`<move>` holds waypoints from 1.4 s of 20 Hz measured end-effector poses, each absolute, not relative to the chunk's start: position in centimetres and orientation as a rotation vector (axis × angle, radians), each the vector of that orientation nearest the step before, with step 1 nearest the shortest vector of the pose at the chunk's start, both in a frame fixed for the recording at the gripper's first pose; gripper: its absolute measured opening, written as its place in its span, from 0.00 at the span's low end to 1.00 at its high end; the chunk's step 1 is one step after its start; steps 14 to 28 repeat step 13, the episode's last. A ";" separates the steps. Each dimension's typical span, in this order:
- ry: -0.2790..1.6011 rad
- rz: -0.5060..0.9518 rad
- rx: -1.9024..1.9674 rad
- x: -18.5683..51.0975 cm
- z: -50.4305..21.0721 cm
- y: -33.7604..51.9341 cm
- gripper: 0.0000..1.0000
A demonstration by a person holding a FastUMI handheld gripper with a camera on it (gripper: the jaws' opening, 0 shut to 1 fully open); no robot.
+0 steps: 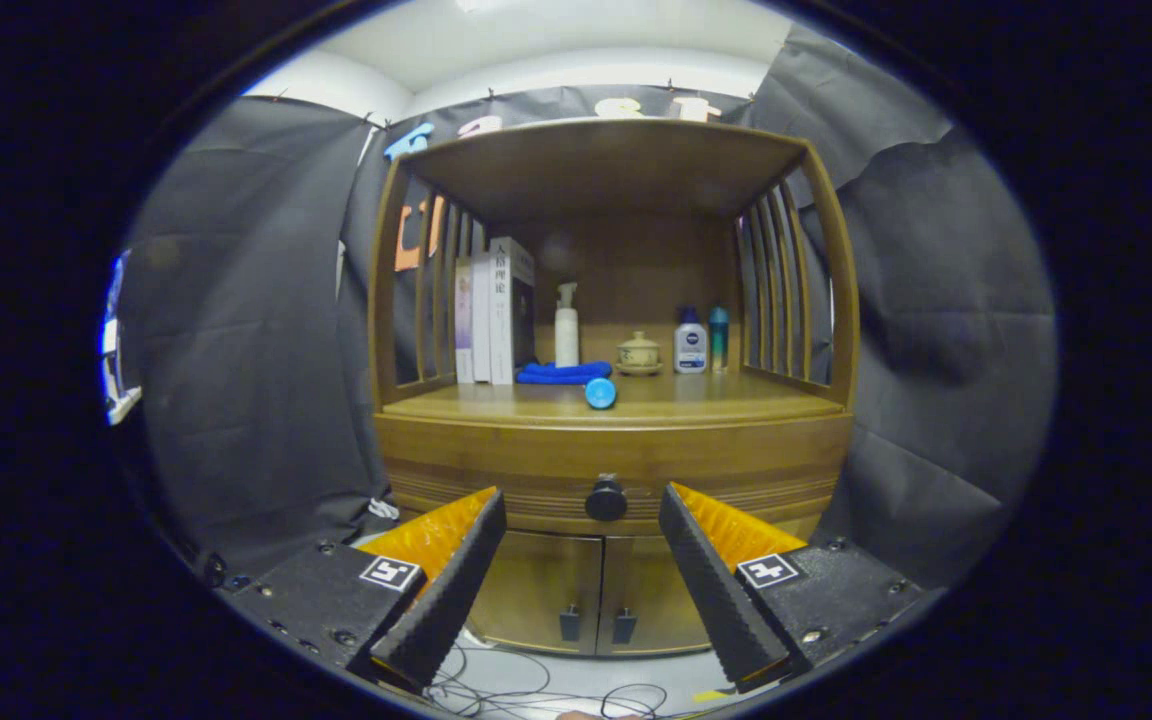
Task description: Pull open the drawer, take out the items inside it, and place them on the countertop above the cabinet.
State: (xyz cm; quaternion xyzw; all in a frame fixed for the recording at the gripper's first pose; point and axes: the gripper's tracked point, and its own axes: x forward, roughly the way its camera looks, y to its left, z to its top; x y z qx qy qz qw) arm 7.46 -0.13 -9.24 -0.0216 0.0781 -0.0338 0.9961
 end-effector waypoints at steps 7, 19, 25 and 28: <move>0.090 0.005 0.010 -0.5 -4.9 2.0 1.00; 0.020 0.031 -0.030 -5.2 -3.6 1.5 1.00; 0.020 0.031 -0.030 -5.2 -3.6 1.5 1.00; 0.020 0.031 -0.030 -5.2 -3.6 1.5 1.00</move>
